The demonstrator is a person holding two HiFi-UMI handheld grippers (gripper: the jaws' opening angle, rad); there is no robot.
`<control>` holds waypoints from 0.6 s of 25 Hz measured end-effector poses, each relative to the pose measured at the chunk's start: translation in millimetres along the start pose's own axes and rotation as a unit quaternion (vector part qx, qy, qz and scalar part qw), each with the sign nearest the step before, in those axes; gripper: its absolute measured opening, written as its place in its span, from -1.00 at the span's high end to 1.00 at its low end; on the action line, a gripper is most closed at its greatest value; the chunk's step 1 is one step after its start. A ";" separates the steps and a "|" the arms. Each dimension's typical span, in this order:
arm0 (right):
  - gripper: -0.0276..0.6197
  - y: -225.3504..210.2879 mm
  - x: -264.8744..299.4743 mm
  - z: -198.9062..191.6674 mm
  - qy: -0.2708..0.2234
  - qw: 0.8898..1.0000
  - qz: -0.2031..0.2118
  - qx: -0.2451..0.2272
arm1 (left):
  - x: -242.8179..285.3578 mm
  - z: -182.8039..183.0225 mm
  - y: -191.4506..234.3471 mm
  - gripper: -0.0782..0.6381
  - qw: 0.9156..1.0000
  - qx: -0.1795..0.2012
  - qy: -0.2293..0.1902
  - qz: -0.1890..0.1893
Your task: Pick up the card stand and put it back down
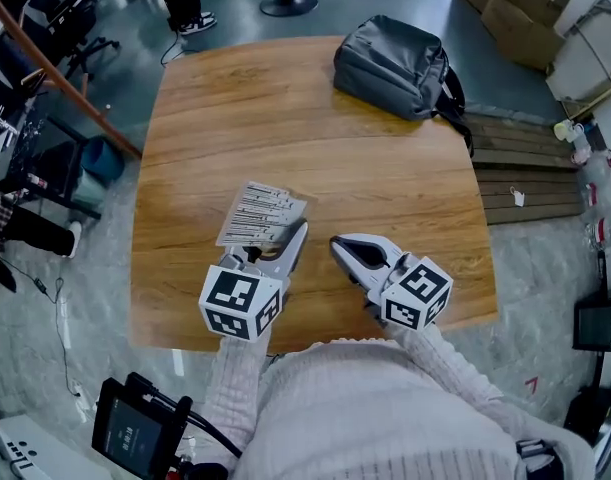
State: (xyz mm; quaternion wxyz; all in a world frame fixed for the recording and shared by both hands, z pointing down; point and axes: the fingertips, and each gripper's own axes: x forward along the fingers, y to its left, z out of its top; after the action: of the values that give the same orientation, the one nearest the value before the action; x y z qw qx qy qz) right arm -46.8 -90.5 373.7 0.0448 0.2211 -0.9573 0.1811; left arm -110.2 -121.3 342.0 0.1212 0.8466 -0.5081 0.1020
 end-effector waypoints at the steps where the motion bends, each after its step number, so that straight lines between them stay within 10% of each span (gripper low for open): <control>1: 0.93 1.4 -0.2 0.7 -0.001 1.000 0.001 -0.001 | -1.6 0.5 -1.5 0.25 1.000 0.000 0.000 0.000; 15: 0.93 0.0 -0.9 0.3 -0.003 1.000 -0.004 -0.001 | 0.3 -6.3 -7.5 0.25 1.000 0.001 0.009 -0.012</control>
State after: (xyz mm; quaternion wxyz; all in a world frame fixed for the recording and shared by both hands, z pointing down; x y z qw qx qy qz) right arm -46.0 -90.2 373.3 0.0426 0.2251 -0.9568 0.1790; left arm -103.8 -116.2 347.3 0.1262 0.8521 -0.4964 0.1082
